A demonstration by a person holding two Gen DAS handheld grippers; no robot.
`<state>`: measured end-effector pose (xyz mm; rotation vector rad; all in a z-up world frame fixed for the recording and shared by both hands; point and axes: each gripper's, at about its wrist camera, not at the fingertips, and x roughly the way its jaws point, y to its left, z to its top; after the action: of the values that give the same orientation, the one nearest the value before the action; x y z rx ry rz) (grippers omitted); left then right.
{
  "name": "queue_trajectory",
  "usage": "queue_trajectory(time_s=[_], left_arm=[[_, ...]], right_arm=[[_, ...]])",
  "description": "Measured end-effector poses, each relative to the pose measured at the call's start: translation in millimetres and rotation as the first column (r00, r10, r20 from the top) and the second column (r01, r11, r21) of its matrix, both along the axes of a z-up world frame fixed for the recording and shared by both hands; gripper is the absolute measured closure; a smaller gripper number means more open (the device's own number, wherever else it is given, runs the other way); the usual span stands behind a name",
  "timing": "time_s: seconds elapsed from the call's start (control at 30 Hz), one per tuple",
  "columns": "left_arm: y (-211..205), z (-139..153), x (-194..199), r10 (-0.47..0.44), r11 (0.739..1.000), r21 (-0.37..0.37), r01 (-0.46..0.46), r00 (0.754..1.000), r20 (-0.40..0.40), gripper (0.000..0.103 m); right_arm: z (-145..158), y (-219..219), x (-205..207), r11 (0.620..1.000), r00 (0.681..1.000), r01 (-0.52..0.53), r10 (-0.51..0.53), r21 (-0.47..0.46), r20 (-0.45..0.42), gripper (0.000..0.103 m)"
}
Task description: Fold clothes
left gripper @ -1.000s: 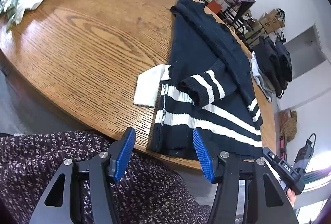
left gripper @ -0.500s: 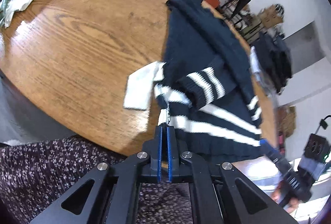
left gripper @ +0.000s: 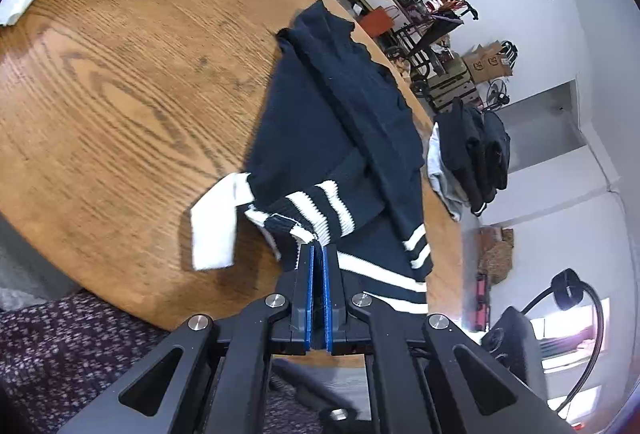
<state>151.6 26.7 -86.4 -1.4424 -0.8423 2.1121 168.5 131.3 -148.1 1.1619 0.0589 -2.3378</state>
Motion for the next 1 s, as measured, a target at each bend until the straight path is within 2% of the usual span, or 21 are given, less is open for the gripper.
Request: queue_trajectory(time_s=[0.1,0.17,0.23,0.3,0.33,0.37,0.4,0.43,0.63,0.8,0.9,1.0], left_arm=[[7.4,-2.0,-3.4,-0.011,0.999,0.039,0.011,1.0,0.011,0.099],[11.2,-2.2,-2.5,-0.022,0.999,0.035,0.021,1.0,0.013,0.099],[9.4,-3.5,0.5,-0.003,0.999,0.037,0.002,1.0,0.024,0.099],[1.5,-6.8,3.1,0.042,0.998,0.042,-0.044,0.998,0.053,0.096],[-3.7,-9.3,4.3,0.067,0.997,0.043,-0.07,0.995,0.076,0.093],[-9.2,-12.6,5.7,0.075,0.995,0.058,-0.082,0.991,0.107,0.075],[-14.6,-15.8,7.0,0.083,0.993,0.07,-0.093,0.987,0.137,0.05],[-18.9,-17.5,8.4,0.089,0.992,0.076,-0.101,0.984,0.157,0.042],[-28.9,-19.6,12.3,0.111,0.99,0.066,-0.127,0.973,0.201,0.04],[-23.6,-41.9,15.6,0.11,0.965,0.2,-0.169,0.955,0.277,0.04],[-20.6,-47.4,16.1,0.156,0.946,0.235,-0.223,0.949,0.274,0.04],[-16.8,-50.6,10.8,0.147,0.935,0.271,-0.229,0.945,0.292,0.04]], right_arm=[[-4.1,-2.7,-6.1,1.0,1.0,0.005,-0.005,0.008,0.007,0.046],[-9.5,-0.8,-13.1,0.999,0.999,0.036,-0.036,-0.004,0.018,0.051],[-12.7,4.2,-20.1,0.998,0.998,0.06,-0.059,-0.025,0.035,0.082],[-13.1,8.9,-25.3,0.996,0.996,0.074,-0.072,-0.046,0.047,0.095],[-12.5,11.3,-27.4,0.995,0.996,0.079,-0.076,-0.055,0.053,0.095],[-11.7,13.3,-29.0,0.995,0.995,0.082,-0.079,-0.064,0.057,0.096],[-10.0,14.5,-28.6,0.994,0.995,0.082,-0.078,-0.069,0.055,0.096],[-8.0,14.8,-27.8,0.994,0.996,0.077,-0.074,-0.071,0.05,0.096],[-6.2,10.6,-28.5,0.994,0.997,0.063,-0.058,-0.087,0.057,0.096],[2.8,13.7,-26.6,0.992,0.997,0.072,-0.068,-0.108,0.037,0.096],[8.8,15.1,-26.5,0.991,0.997,0.071,-0.069,-0.116,0.025,0.096],[11.1,14.3,-25.5,0.991,0.998,0.062,-0.061,-0.121,0.019,0.096]])
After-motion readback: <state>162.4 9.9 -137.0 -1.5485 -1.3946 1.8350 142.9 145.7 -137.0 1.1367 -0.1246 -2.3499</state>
